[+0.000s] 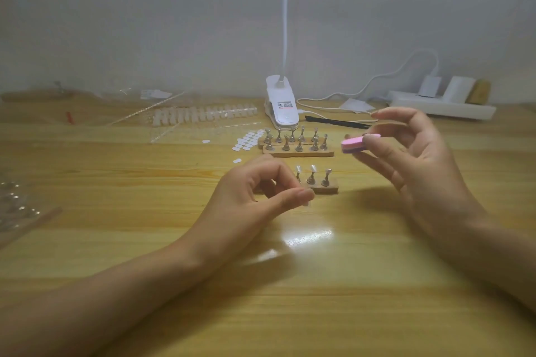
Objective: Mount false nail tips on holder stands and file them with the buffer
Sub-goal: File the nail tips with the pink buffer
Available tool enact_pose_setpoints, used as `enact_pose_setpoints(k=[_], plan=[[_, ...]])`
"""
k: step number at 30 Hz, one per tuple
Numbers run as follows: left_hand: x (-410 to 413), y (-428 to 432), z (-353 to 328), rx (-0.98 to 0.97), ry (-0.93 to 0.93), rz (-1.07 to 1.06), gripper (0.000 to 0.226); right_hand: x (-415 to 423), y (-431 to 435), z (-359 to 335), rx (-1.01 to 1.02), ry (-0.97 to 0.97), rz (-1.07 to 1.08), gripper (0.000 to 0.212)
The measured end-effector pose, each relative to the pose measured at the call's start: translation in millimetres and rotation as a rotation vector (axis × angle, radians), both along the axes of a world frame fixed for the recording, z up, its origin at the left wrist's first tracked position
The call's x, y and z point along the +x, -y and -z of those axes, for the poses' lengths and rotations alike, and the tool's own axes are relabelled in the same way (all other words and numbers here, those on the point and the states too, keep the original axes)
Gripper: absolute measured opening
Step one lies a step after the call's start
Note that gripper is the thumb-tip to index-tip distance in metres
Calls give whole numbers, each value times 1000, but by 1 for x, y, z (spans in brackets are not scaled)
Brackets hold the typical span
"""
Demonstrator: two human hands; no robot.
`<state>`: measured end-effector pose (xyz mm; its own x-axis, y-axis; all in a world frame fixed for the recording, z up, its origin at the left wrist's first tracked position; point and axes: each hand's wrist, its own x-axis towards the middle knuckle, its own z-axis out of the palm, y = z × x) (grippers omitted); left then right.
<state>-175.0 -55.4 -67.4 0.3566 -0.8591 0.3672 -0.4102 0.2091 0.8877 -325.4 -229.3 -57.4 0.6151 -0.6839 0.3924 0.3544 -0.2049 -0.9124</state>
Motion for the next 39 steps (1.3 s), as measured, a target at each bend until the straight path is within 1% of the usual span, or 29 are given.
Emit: enact_pose_setpoints(k=[1, 3, 5, 7, 8, 9, 10, 11, 13, 14, 16, 19, 22, 25, 30, 32, 33, 35, 39], plan=[[0, 0, 0, 2, -3, -1, 24, -2, 9, 0, -38, -62, 24, 42], [0, 0, -1, 6, -18, -1, 23, -6, 26, 2, -198, -259, 98, 34], [-1, 0, -3, 0, -60, 22, 20, -7, 36, 4, -342, -438, 130, 31], [-2, -1, -5, -13, -127, 67, 16, -7, 37, 5, -484, -574, 147, 27], [-2, -2, -6, -19, -149, 84, 16, -6, 34, 5, -598, -619, 192, 27], [-2, -2, -6, -21, -158, 92, 16, -6, 30, 3, -729, -627, 245, 29], [-2, -2, -6, -22, -163, 99, 15, -6, 23, 0, -841, -579, 270, 31], [-3, -2, -7, -21, -174, 106, 15, -6, 16, -5, -916, -493, 239, 33], [-3, -1, -6, -22, -210, 115, 13, -7, -2, -13, -985, -334, 30, 32], [-3, -1, -6, -25, -218, 119, 12, -6, -11, -15, -998, -304, -62, 32], [-2, -1, -5, -32, -216, 141, 13, -4, -26, -15, -995, -281, -136, 33], [-1, -1, -3, -33, -184, 161, 19, -3, -39, -13, -966, -223, -114, 24], [-1, -1, -2, -9, -163, 121, 14, -4, -44, -10, -936, -191, -92, 20], [-3, -1, -3, -4, -188, 106, 15, -3, -49, -8, -905, -178, -72, 18], [-12, -1, -5, -22, -280, 133, 23, -1, -54, -7, -779, -179, -52, 17], [-14, -1, -4, -30, -299, 107, 26, -2, -55, -6, -719, -168, -46, 17], [-14, -1, -3, -36, -289, 84, 28, -2, -56, -5, -685, -155, -48, 16], [-13, 0, -1, -46, -241, 45, 24, -1, -57, -5, -634, -131, -53, 13], [-12, 0, -8, -44, -162, 50, 20, -1, -53, -7, -605, -121, -57, 13]])
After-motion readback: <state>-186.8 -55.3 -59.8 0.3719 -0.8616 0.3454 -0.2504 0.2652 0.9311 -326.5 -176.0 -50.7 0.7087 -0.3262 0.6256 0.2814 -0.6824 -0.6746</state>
